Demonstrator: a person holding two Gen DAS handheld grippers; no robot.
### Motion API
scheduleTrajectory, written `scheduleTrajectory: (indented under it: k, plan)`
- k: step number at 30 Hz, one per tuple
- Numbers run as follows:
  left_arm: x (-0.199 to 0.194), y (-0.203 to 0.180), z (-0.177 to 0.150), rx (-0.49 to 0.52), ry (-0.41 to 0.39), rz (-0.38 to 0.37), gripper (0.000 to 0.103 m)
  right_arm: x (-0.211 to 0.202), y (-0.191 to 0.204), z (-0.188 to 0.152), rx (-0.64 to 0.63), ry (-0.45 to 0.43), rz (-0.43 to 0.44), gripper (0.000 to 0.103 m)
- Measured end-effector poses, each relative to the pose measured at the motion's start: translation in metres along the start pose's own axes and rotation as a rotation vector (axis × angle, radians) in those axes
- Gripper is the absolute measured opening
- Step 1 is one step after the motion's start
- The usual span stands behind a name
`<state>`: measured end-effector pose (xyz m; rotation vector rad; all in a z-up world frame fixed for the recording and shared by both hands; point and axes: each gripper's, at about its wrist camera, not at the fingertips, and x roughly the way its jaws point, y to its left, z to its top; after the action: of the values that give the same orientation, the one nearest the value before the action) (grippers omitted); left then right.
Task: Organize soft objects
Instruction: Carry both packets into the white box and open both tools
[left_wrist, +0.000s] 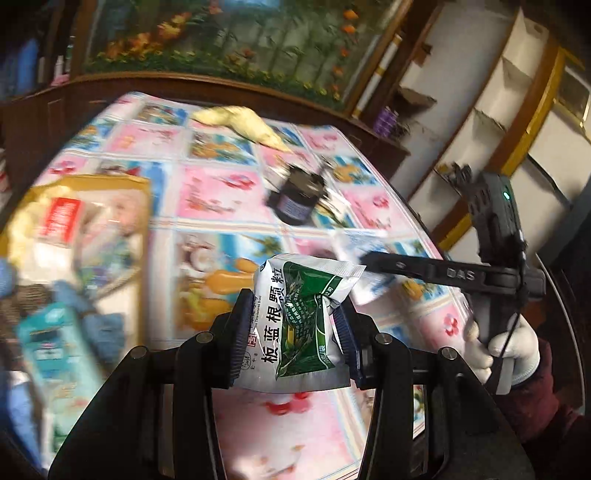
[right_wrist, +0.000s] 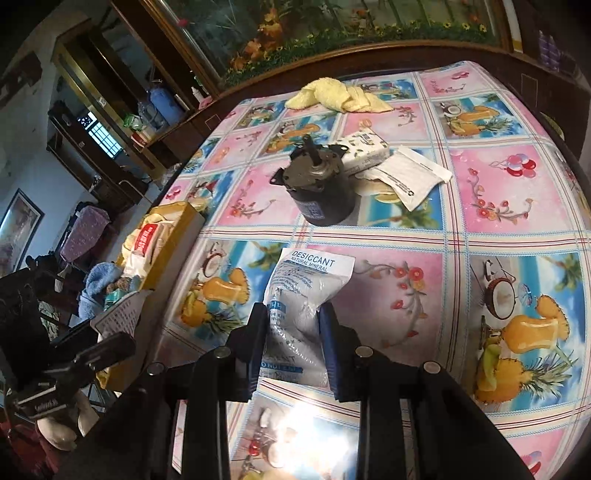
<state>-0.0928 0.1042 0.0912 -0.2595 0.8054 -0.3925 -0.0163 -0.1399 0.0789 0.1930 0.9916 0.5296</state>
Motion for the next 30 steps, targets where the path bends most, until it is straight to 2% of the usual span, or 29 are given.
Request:
scheduleTrajectory:
  k: [6, 10, 16, 19, 22, 24, 27, 30]
  plan:
    - [-0.034, 0.064, 0.010, -0.130, -0.051, 0.115, 0.044, 0.007, 0.048, 0.012, -0.052, -0.007, 0.082, 0.028]
    - [-0.043, 0.095, 0.012, -0.175, -0.062, 0.181, 0.044, 0.028, 0.090, 0.022, -0.101, 0.015, 0.137, 0.028]
    - [-0.032, 0.137, 0.030, -0.248, -0.043, 0.285, 0.045, 0.068, 0.152, 0.033, -0.188, 0.070, 0.187, 0.028]
    - [-0.011, 0.163, 0.039, -0.301, 0.019, 0.351, 0.049, 0.094, 0.177, 0.032, -0.219, 0.112, 0.192, 0.028]
    - [-0.004, 0.180, 0.040, -0.371, 0.025, 0.331, 0.054, 0.121, 0.200, 0.030, -0.280, 0.132, 0.120, 0.028]
    - [-0.013, 0.180, 0.038, -0.386, -0.007, 0.308, 0.056, 0.138, 0.209, 0.028, -0.325, 0.144, 0.057, 0.028]
    - [-0.031, 0.176, 0.034, -0.393, -0.057, 0.282, 0.057, 0.161, 0.210, 0.020, -0.315, 0.236, 0.087, 0.028]
    - [-0.046, 0.172, 0.032, -0.383, -0.097, 0.305, 0.058, 0.160, 0.218, 0.012, -0.386, 0.238, 0.089, 0.031]
